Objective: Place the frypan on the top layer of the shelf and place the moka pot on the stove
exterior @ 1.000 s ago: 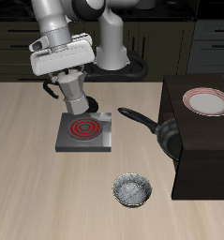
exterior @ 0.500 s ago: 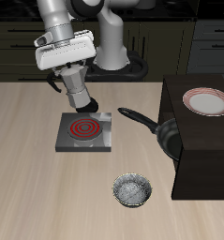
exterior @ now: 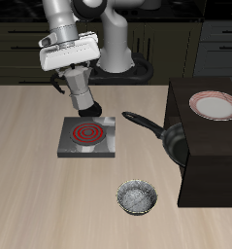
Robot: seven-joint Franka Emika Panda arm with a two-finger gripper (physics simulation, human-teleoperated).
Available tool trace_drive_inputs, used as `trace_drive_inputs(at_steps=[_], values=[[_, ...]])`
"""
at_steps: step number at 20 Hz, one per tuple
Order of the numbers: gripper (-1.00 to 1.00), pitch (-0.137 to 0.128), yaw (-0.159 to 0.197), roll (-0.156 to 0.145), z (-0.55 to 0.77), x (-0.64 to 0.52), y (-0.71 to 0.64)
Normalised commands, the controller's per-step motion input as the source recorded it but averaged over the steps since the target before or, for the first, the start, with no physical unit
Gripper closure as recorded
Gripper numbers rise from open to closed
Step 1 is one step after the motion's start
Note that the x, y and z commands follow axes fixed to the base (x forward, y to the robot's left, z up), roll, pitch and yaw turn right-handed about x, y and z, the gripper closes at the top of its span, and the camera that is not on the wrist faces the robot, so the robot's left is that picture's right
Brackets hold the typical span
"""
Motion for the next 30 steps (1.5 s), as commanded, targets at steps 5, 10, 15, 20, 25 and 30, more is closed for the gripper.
trace_drive_inputs(at_steps=[5,10,15,20,25,30], values=[[1.0,-0.006,-0.005,-0.002,-0.13,-0.02,0.0],[1.0,-0.017,0.007,0.013,-0.12,0.05,-0.01],[1.0,-0.008,-0.008,-0.007,0.02,0.11,-0.06],[1.0,-0.024,0.012,0.01,0.0,0.08,-0.02],[1.0,0.003,0.018,0.013,-0.14,0.13,0.02],[1.0,-0.002,0.035,0.019,-0.15,0.01,0.04]])
